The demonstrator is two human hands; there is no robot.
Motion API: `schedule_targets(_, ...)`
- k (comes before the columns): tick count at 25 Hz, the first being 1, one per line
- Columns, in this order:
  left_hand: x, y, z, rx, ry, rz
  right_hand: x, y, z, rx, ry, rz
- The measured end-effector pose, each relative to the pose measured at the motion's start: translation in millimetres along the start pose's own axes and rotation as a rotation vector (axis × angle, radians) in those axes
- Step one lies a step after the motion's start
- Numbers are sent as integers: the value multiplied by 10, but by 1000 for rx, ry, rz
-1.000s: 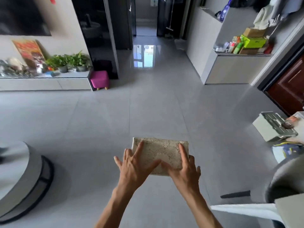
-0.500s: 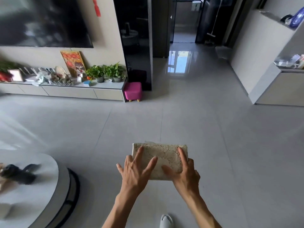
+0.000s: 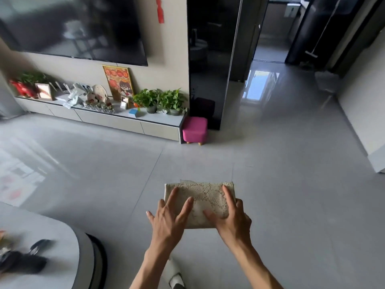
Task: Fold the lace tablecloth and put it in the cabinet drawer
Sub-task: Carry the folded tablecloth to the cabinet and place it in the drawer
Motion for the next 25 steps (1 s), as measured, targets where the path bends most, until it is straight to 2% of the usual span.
schedule_targets(9,2807,331,1194,18,-39,36,2207,1790,-1183,79,64,1)
schedule_targets(17,5439,758,1537,65,-17,130,4550,2735,-2417,79,147,-22)
schedule_targets(21,6531,773,1791,96,27,149,5492,3212,-2797,85,185,-41)
schedule_targets(25,7546,845,2026,33,101,121,6232,3640,-3145,105,133,-89)
Point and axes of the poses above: each hand's wrist, its own x-axis towards the middle knuckle, its own z-axis out of the back of the hand, y = z × x, the point moved 6 cm from there along x, towards the middle knuckle, and after that the axes turned 1 degree about y, right-handed, at the moved point
